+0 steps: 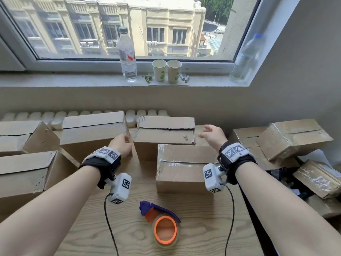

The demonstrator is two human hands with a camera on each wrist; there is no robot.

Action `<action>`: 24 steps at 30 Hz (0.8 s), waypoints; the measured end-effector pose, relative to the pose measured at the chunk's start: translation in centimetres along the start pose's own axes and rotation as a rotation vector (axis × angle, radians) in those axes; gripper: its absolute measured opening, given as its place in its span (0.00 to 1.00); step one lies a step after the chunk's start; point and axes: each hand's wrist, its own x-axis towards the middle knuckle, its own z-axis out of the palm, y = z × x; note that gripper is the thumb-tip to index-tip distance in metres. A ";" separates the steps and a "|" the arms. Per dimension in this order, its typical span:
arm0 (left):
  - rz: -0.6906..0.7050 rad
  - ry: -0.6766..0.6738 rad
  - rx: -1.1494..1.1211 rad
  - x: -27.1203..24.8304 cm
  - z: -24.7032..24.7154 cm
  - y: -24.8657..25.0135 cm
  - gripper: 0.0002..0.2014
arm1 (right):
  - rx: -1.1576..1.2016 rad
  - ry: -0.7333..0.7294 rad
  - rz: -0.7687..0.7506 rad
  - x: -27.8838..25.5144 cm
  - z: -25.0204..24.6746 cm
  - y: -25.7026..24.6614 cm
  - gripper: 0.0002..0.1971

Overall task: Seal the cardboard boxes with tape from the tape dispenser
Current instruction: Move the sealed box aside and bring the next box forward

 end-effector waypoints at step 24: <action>0.026 0.029 -0.650 -0.4 -0.7 0.7 0.18 | 0.203 -0.056 -0.108 0.2 1.0 -3.3 0.34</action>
